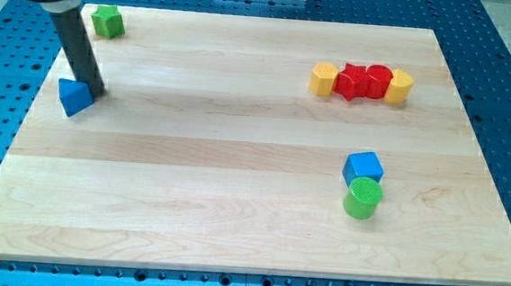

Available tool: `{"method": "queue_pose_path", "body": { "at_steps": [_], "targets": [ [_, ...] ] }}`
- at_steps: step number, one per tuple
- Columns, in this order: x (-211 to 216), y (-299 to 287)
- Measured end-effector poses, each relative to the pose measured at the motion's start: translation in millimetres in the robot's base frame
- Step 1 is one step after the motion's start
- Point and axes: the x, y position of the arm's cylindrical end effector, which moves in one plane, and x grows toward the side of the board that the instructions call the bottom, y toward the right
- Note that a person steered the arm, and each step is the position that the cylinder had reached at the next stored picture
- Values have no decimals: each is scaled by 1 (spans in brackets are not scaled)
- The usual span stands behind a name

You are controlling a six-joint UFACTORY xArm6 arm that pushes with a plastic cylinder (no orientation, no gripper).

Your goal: Push the red circle diagonally left above the yellow hexagon

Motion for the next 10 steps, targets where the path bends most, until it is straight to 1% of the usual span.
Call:
{"method": "queue_pose_path", "body": {
  "at_steps": [1, 2, 5, 6, 7, 8, 9, 10],
  "targets": [
    [0, 5],
    [13, 5],
    [14, 24],
    [-9, 64],
    [-17, 129],
    [-13, 188],
    [-6, 233],
    [-5, 236]
  ]
}}
